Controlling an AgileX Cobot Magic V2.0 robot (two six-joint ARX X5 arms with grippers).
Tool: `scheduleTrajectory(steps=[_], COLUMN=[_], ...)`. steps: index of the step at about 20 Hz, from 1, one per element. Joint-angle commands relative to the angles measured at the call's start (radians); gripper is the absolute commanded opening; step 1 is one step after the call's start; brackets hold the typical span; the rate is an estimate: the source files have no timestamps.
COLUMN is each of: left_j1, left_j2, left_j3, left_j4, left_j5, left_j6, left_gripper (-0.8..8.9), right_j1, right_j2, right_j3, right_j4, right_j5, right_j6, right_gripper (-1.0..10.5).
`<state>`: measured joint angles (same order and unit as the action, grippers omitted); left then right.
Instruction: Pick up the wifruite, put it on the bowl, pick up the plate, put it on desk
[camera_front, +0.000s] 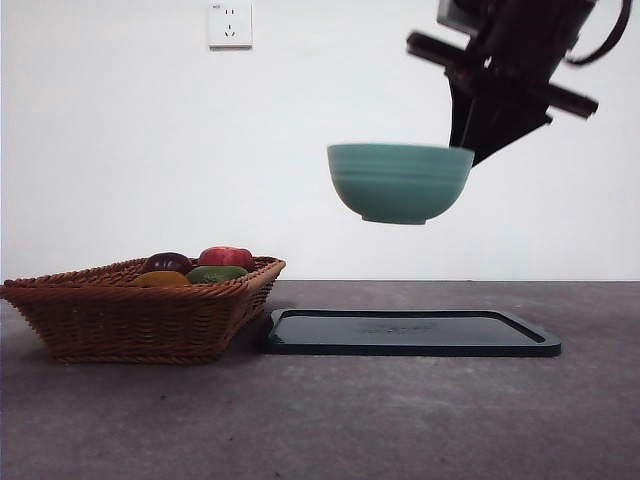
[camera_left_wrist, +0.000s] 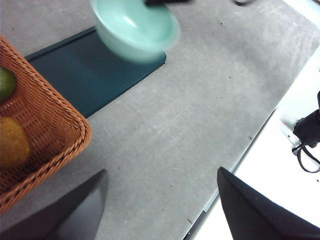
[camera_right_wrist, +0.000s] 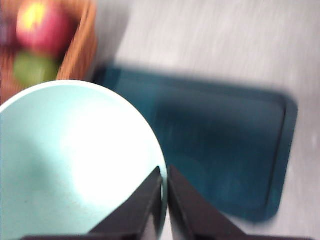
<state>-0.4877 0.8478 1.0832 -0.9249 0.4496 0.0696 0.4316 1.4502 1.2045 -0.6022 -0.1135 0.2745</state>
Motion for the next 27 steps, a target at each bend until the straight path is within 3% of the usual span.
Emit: scheduleTrajectory(steps=[1,4,14,27], left_j1=[-0.005,-0.005,-0.005,-0.005], left_j2=[0.006,0.006,0.006,0.006], left_j3=[0.010,0.010,0.010,0.010], left_j4=[0.005,0.005,0.004,0.004], left_j5=[0.007,0.007,0.007,0.007], left_j6=[0.017,0.016,0.016,0.016], left_gripper=[3.42,3.42,3.42,3.42], right_j1=[0.057,0.126,0.233,0.249], right_j2=[-0.061,-0.153,-0.199,-0.089], right_j3=[-0.031,-0.142,-0.451,-0.467], right_j4=[-0.028,-0.023,0.203,0.238], right_j5=[0.013,0.066,0.059,0.064], right_j6=[-0.021,-0.020,0.078,0.092], right_gripper=[0.1,0.1,0.1,0.1])
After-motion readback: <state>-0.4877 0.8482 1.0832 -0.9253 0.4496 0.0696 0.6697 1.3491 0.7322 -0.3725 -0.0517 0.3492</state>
